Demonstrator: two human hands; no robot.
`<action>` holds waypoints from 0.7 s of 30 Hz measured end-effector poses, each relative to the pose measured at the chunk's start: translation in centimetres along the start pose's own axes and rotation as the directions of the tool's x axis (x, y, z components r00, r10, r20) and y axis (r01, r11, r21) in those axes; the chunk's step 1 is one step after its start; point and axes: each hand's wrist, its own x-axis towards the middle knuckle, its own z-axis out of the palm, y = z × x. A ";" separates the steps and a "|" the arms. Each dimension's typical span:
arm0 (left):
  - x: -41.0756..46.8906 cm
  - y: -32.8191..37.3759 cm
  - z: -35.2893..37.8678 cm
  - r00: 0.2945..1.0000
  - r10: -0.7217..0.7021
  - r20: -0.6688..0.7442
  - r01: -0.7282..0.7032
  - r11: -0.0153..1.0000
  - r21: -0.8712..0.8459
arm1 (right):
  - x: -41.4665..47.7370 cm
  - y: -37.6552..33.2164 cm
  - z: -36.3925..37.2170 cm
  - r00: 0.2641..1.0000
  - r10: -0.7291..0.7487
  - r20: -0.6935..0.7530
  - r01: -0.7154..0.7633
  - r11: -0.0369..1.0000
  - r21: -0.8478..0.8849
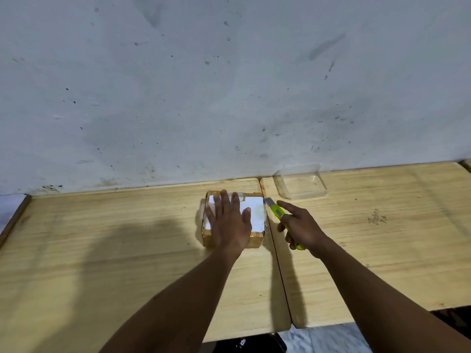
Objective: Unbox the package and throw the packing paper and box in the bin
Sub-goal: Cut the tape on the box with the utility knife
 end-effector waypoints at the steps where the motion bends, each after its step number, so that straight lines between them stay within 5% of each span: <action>1: 0.2 -0.3 -0.1 0.999 0.046 0.014 -0.046 0.999 0.012 | 0.0 0.0 0.2 1.000 0.001 0.000 -0.001 1.000 -0.004; 10: 2.4 -3.7 -0.8 0.948 0.310 0.064 -0.316 0.939 0.137 | -0.4 -0.5 1.2 0.997 -0.051 -0.049 0.041 0.980 -0.196; 21: 1.6 -1.7 -0.5 0.983 0.175 0.063 -0.183 0.969 0.167 | 0.0 -4.4 1.5 0.997 -0.023 0.071 0.052 0.900 -0.433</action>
